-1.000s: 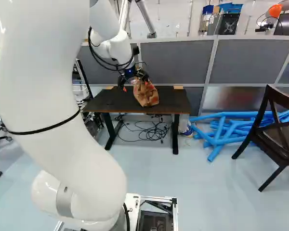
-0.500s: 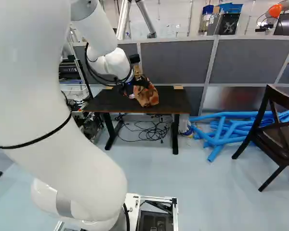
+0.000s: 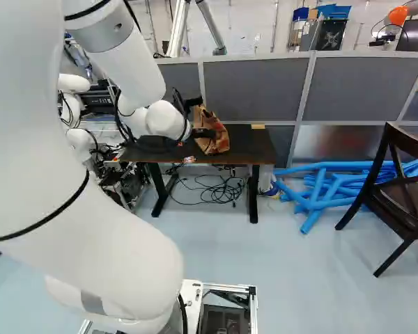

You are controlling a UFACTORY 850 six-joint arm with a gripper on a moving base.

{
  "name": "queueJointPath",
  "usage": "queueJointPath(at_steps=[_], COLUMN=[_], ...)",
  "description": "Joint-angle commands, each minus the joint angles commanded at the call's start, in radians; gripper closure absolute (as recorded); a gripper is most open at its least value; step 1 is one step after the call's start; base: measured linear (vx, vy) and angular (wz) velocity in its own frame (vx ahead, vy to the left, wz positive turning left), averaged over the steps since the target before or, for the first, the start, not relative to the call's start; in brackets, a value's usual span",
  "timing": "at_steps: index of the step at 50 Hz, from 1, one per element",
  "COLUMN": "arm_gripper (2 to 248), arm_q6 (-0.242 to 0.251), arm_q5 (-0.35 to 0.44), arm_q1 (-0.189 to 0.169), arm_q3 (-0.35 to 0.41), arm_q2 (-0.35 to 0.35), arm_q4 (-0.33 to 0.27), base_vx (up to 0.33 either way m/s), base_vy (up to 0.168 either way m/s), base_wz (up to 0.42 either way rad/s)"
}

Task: Pick up the bag on the ground and place it on the table

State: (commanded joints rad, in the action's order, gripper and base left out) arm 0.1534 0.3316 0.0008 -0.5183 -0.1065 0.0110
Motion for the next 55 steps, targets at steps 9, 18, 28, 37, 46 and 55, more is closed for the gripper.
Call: queueJointPath(at_steps=[9, 18, 28, 37, 46, 55], arm_gripper=[3, 3, 3, 3, 3, 3], arm_q6=[-0.027, -0.051, -0.075, -0.094, -0.11, -0.124], arm_q5=[0.094, 0.18, 0.266, 0.332, 0.389, 0.437], arm_q1=[0.0, 0.0, 0.0, 0.0, -0.001, -0.001], arm_q3=[0.075, 0.143, 0.212, 0.264, 0.31, 0.348], arm_q2=[-0.03, -0.057, -0.085, -0.106, -0.124, -0.139], arm_q4=[-0.002, -0.004, -0.005, -0.007, -0.008, -0.009], base_vx=[0.0, 0.0, 0.0, 0.0, 0.0, 0.0], base_vy=[0.0, 0.0, 0.0, 0.0, 0.0, 0.0], base_wz=[0.0, 0.0, 0.0, 0.0, 0.0, 0.0])
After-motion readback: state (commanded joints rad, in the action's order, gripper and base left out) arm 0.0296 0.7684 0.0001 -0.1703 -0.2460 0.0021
